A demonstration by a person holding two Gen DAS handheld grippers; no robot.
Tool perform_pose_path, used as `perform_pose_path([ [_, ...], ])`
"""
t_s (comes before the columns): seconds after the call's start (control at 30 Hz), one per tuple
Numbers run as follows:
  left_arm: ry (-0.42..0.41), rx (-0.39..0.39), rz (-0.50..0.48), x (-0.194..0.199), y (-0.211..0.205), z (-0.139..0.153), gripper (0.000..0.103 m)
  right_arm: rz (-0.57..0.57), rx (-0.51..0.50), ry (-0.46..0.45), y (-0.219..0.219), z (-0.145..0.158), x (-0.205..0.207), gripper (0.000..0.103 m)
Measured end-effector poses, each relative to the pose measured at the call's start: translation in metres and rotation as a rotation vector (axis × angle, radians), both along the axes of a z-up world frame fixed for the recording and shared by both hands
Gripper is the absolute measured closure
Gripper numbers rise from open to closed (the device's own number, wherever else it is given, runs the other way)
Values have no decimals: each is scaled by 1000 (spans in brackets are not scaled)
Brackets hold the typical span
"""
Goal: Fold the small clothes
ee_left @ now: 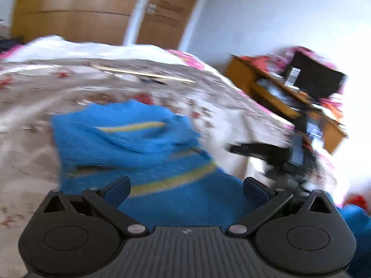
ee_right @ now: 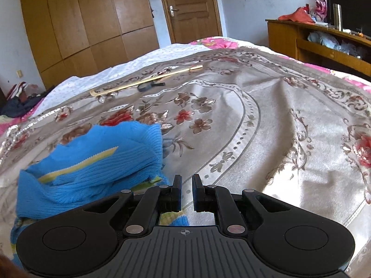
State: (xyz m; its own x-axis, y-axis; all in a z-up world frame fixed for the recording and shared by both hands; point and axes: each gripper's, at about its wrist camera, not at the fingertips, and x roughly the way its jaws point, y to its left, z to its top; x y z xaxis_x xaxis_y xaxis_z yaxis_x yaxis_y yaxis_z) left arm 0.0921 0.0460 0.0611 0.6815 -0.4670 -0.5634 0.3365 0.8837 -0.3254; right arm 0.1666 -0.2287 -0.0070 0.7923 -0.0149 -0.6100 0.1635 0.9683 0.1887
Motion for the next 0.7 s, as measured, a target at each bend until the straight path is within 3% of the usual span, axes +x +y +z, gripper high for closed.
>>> perform_pose_path([
  [0.13,53,74,214,24,10,-19,0,65,68,-20,8,4,-4,91],
  [0.23,48,140,323,34,17,-33,0,101,120,-27,13,5,4,91],
  [0.47,15,226,408,64,20,-49,0,157,189,44,28,-14,41,91],
  [0.6,-24,286,433,83,16,-60,0,189,332,71,26,-20,54,91],
  [0.7,-56,307,444,100,11,-66,0,216,419,79,29,-24,67,79],
])
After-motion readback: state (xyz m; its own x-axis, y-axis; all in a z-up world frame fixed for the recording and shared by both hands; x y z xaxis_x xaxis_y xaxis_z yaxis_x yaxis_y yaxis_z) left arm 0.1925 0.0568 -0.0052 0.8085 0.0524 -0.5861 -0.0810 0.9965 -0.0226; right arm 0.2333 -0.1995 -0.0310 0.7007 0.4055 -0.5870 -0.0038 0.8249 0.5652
